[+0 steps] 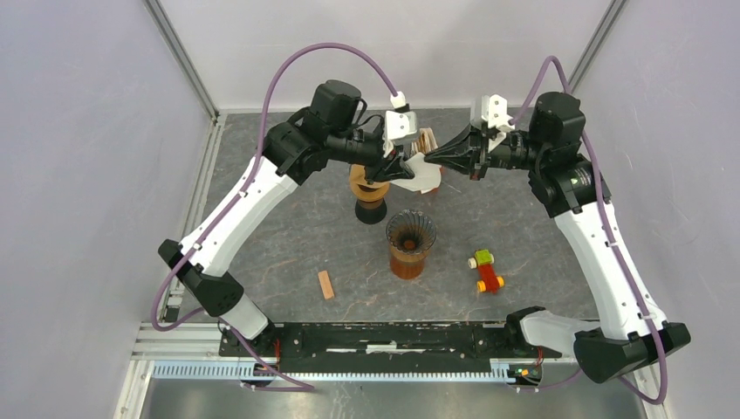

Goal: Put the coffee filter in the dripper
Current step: Pick up the coffee filter from the coffee filter holder.

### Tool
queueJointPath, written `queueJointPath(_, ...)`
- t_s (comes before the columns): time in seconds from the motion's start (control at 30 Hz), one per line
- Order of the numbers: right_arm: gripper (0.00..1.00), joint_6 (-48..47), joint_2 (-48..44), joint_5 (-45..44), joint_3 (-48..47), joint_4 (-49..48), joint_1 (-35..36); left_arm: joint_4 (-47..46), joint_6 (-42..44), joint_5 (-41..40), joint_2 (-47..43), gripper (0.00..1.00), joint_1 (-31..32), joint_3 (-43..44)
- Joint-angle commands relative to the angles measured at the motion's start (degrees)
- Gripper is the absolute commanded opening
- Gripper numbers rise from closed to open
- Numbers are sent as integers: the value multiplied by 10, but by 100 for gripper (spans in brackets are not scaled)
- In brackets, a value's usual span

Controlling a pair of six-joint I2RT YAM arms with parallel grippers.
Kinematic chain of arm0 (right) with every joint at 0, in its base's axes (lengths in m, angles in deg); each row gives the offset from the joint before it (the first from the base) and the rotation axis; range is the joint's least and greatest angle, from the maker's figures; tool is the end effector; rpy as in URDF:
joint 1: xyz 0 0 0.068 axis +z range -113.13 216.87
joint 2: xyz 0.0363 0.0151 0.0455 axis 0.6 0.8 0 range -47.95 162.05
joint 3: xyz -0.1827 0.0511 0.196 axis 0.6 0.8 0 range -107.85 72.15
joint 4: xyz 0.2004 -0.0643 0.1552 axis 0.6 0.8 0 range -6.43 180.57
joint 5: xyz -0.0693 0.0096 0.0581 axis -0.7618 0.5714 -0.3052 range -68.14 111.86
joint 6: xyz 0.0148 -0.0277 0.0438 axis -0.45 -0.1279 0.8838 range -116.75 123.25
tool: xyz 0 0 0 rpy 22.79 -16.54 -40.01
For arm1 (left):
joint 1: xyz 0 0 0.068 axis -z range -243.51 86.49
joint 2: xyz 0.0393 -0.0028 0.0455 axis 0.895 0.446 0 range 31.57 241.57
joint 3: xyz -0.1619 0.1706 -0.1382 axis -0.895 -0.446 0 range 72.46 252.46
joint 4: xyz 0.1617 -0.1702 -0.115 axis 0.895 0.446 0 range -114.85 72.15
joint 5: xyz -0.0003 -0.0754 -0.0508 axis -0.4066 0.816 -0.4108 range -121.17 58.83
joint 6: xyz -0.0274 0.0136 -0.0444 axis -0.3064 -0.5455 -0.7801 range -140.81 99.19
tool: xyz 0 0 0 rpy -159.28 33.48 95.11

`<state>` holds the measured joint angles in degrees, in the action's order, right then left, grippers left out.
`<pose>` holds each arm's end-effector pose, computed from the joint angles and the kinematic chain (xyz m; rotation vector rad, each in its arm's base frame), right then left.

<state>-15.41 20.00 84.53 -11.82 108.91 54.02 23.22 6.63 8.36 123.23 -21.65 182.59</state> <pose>0.2095 0.0977 0.4689 -1.2277 1.2174 0.9179 0.2301 -0.2366 0.4618 1.5010 1.4263 -0.8705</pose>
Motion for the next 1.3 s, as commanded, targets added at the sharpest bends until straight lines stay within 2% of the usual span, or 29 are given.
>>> queueJointPath(0.0, 0, 36, -13, 19, 2, -40, 2, -2, 29, 0, -32, 19, 1, -14)
queueJointPath(0.07, 0, 43, -13, 17, 6, -46, 3, -1, 24, -2, -41, 6, 1, -17)
queueJointPath(0.1, 3, 43, -13, 12, 7, -47, 3, -1, 18, -2, -46, 2, 0, -17)
queueJointPath(0.2, 40, 27, -16, -6, -7, -26, 2, -6, -21, 4, -64, 2, -10, -23)
queueJointPath(0.27, 58, 2, -20, -19, -21, 1, 2, -32, -59, 31, -85, 2, -29, -44)
queueJointPath(0.37, 66, -63, -29, -30, -26, 52, 3, -59, -100, 100, -114, 2, -63, -76)
queueJointPath(0.47, 66, -127, -34, -10, -31, 101, 4, -60, -101, 153, -129, 2, -71, -106)
queueJointPath(0.57, 66, -178, -34, 28, -42, 144, 12, -77, -92, 254, -136, 2, -83, -153)
queueJointPath(0.67, 64, -209, -35, 41, -51, 173, 19, -76, -51, 347, -139, 2, -93, -188)
queueJointPath(0.73, 60, -220, -39, 47, -47, 181, 28, -15, 25, 362, -139, 2, -94, -186)
queueJointPath(0.83, 55, -198, -42, 45, -18, 162, 59, 59, 136, 354, -140, 2, -93, -192)
queueJointPath(0.93, 52, -162, -46, 19, 15, 124, 94, 62, 162, 317, -141, 2, -93, -204)
queueJointPath(1.13, 44, -73, -41, -12, 52, 33, 106, 63, 189, 296, -137, 2, -93, -218)
queueJointPath(1.27, 43, -55, -36, -28, 48, 19, 109, 63, 195, 287, -137, 2, -93, -219)
